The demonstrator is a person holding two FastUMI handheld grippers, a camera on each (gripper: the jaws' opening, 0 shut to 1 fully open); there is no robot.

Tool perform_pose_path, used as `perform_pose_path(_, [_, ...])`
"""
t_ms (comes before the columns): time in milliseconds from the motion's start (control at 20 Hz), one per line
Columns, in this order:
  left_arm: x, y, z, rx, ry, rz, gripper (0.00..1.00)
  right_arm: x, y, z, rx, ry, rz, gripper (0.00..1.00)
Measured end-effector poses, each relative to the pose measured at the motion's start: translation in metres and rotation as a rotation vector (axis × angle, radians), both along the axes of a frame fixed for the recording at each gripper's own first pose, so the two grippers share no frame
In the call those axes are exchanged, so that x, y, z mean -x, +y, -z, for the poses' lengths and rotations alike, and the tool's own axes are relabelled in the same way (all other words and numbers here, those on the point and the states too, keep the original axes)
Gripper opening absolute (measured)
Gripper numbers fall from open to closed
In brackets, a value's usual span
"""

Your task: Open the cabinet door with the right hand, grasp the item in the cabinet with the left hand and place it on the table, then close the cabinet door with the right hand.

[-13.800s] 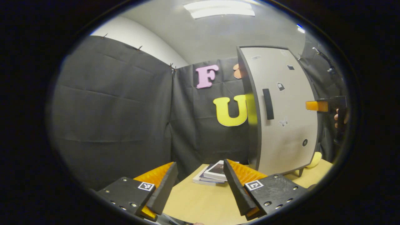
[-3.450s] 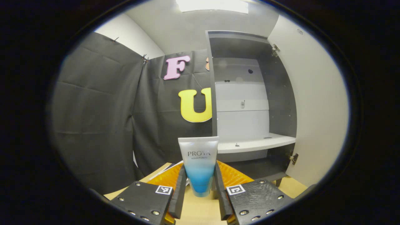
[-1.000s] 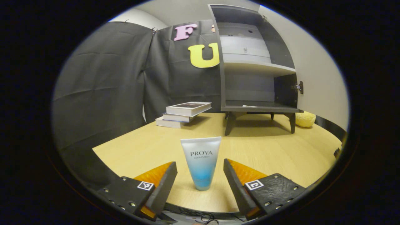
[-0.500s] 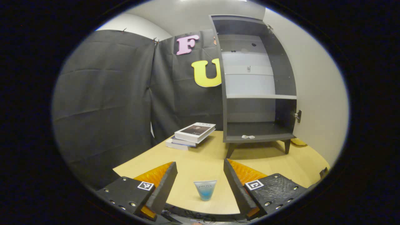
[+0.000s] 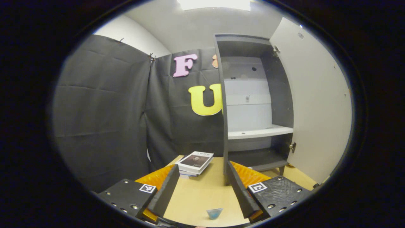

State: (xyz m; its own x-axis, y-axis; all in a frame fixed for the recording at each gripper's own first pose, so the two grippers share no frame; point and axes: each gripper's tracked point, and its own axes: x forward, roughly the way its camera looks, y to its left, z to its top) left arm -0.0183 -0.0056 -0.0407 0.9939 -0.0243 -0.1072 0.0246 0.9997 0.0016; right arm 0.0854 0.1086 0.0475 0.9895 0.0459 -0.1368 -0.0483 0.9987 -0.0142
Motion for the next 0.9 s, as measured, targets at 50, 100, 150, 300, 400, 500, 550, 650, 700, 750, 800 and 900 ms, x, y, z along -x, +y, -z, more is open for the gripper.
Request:
perform_pose_path(50, [-0.001,0.004,-0.004,0.007,-0.013,0.009,0.89,0.003,0.001,0.0,0.001,0.001,0.017,0.92])
perform_pose_path(100, [-0.003,0.009,-0.008,0.014,-0.024,0.014,0.9,0.004,0.002,-0.001,0.004,0.001,0.032,0.92])
perform_pose_path(150, [-0.005,0.014,-0.009,0.02,-0.032,0.02,0.89,0.007,0.003,-0.001,0.009,0.0,0.046,0.92])
perform_pose_path(300, [-0.01,0.024,-0.001,0.034,-0.026,0.038,0.89,0.016,0.012,-0.001,0.011,0.0,0.072,0.92])
perform_pose_path(400, [-0.012,0.031,0.002,0.041,-0.022,0.049,0.9,0.02,0.023,-0.001,0.003,0.003,0.071,0.96])
perform_pose_path(500, [-0.016,0.039,0.002,0.042,-0.027,0.061,0.89,0.023,0.037,-0.003,0.004,0.002,0.064,0.92])
perform_pose_path(550, [-0.017,0.042,0.003,0.038,-0.029,0.065,0.89,0.023,0.044,-0.004,0.005,0.0,0.061,0.92])
perform_pose_path(650, [-0.02,0.051,0.004,0.03,-0.035,0.069,0.89,0.028,0.058,-0.003,0.002,-0.001,0.053,0.92])
perform_pose_path(700, [-0.019,0.055,0.004,0.031,-0.038,0.071,0.89,0.027,0.065,-0.004,0.0,0.0,0.049,0.92])
perform_pose_path(750, [-0.019,0.059,0.004,0.034,-0.042,0.073,0.89,0.027,0.072,-0.004,-0.003,0.0,0.044,0.92])
perform_pose_path(800, [-0.018,0.063,0.006,0.036,-0.043,0.072,0.89,0.028,0.078,-0.005,-0.004,-0.001,0.037,0.92])
perform_pose_path(900, [-0.017,0.07,0.006,0.035,-0.044,0.07,0.89,0.029,0.092,-0.004,-0.006,-0.002,0.023,0.92])
